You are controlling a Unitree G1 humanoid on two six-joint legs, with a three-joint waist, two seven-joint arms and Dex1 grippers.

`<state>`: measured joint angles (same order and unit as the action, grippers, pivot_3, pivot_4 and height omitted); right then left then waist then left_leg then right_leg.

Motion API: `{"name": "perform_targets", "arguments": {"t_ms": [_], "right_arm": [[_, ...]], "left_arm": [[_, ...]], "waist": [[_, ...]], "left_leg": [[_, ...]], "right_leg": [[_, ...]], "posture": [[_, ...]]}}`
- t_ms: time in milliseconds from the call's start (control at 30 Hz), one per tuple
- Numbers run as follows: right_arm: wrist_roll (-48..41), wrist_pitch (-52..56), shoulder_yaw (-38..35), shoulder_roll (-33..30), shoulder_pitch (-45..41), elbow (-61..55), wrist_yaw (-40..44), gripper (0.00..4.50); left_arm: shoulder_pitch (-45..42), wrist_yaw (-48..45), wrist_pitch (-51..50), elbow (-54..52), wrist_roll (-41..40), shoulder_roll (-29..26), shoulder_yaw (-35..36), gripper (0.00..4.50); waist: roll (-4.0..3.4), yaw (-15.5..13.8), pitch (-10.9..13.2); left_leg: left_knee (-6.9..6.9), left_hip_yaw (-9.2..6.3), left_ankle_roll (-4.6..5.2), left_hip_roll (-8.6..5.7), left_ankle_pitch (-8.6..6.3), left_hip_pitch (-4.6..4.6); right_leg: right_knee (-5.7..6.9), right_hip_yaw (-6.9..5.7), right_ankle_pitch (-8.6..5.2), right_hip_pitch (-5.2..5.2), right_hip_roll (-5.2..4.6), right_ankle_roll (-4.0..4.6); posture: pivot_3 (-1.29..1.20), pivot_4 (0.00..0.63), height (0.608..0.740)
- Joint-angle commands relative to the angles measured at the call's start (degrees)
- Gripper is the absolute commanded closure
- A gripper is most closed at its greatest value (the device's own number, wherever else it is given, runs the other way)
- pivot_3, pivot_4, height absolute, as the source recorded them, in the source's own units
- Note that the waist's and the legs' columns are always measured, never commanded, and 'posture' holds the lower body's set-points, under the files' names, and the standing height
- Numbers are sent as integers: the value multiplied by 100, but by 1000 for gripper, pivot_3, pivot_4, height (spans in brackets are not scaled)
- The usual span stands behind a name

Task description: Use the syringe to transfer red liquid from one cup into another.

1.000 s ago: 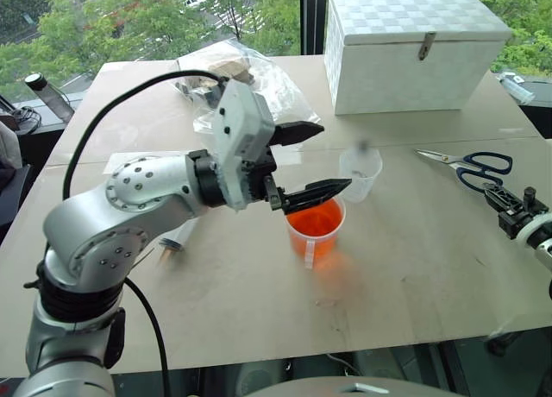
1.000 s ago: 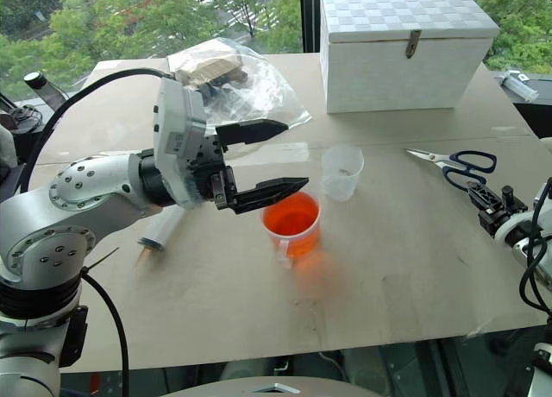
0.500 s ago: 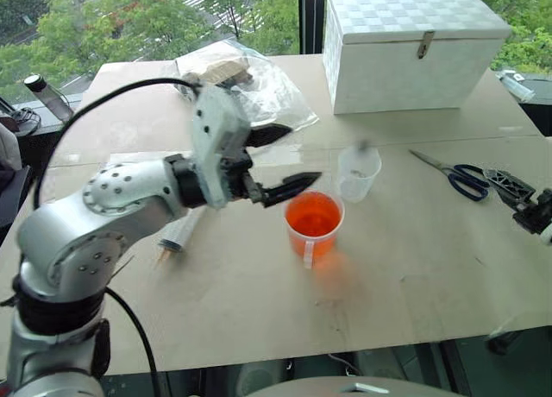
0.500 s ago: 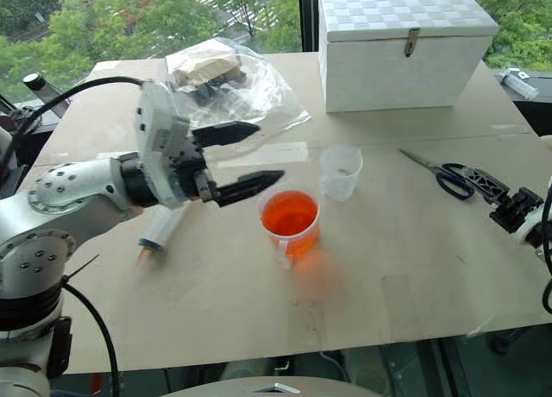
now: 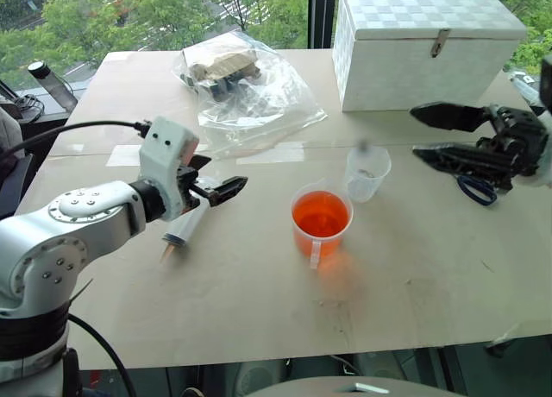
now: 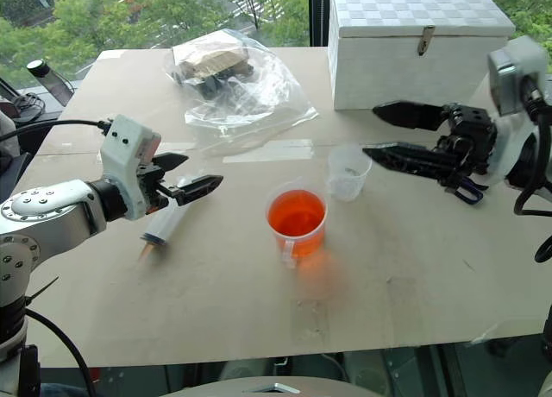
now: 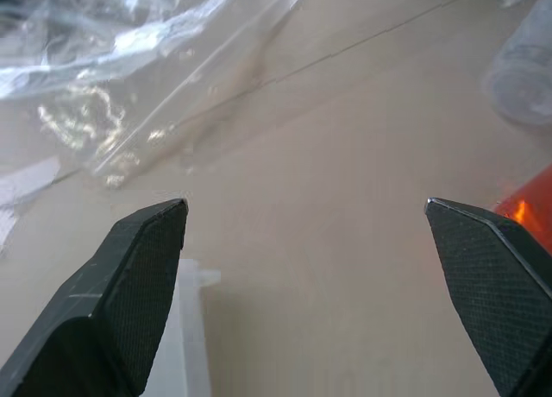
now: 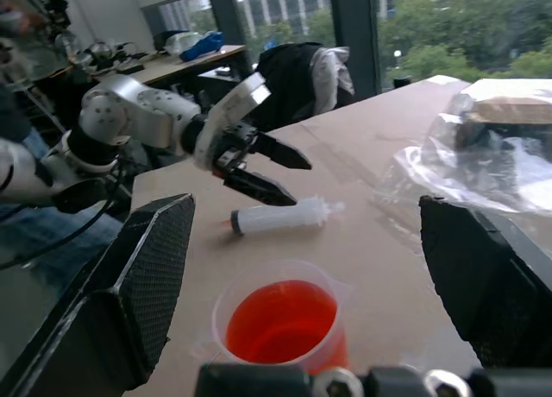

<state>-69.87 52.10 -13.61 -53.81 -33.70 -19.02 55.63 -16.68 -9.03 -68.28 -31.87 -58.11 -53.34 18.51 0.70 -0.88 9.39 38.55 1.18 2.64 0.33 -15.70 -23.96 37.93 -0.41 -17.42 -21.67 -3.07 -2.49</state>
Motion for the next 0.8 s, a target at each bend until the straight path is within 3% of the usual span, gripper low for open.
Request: {"name": "perform_targets", "arguments": {"t_ms": [33,167,400,600,800], "right_arm": [[116,15,193,-190,-324,-399,347,75],[452,217,567,-395,-483,-574,310,75],[120,469,442,-414,-880,-845,17,75],[996,-75,594,-431,-924,-1017,-64,75],[1336,-332,609,-202,-909,-982,-172,75]], "left_arm": [[133,200,-254,29,1,73,390,0],[161,221,-440,188,41,185,362,0],[95,11,-481,592,332,217,209,0],[-69,-156,-462,952,694,311,12,0],[-83,-273,-469,992,896,460,-74,0]], "waist": [[0,9,0],[3,10,-1],[3,30,-1],[3,20,-2],[7,26,-4]], "left_leg": [[0,-1,0,0,0,0],[-1,-3,-1,0,1,8],[-4,-2,-3,0,2,8],[-3,-1,-4,-1,2,8],[-3,-1,-4,-1,3,8]], "right_leg": [[0,-1,0,0,0,0],[6,-2,0,3,-1,1],[5,-1,0,1,-3,2],[7,-1,0,0,-3,2],[6,-1,0,1,-3,2]], "posture": [[0,150,740],[0,150,740],[0,150,740],[0,150,740],[0,150,740]]}}
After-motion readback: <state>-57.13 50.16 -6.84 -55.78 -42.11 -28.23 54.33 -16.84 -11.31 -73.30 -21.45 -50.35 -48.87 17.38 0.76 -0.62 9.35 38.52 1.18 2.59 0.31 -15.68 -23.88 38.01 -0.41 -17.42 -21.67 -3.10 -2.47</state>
